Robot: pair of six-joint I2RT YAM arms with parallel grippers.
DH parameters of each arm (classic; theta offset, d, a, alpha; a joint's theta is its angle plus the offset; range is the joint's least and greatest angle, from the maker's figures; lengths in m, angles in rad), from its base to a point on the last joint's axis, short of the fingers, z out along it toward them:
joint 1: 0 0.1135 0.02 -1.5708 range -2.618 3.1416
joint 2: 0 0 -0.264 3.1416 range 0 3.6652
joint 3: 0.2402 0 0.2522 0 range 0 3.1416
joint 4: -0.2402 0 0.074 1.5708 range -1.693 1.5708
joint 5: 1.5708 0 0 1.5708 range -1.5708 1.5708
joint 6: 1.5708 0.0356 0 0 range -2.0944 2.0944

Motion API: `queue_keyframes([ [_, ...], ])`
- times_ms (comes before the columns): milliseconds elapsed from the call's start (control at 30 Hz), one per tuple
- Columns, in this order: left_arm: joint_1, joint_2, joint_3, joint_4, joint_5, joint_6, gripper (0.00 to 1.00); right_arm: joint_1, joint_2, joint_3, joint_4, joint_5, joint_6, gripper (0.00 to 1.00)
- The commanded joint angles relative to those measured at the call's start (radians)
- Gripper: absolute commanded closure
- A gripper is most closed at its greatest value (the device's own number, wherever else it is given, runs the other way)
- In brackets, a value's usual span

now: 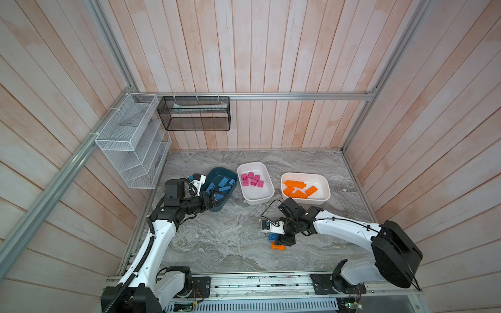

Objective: Sort the legos into containers by color
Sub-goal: 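Move the right gripper back to the pile and close on a blue brick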

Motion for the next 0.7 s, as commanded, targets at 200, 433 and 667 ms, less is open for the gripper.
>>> queue_keyframes([
  [200,0.003,-0.012,-0.013,-0.02,-0.004,0.031,0.0,-0.003,0.081,0.042,-0.008,0.099,-0.017,0.47],
  [433,0.002,-0.016,-0.013,-0.034,-0.007,0.038,0.0,-0.034,0.075,0.068,-0.015,0.066,-0.024,0.53],
  [667,0.003,-0.012,-0.016,-0.026,-0.006,0.037,0.0,-0.054,0.076,0.081,-0.025,0.068,-0.037,0.54],
])
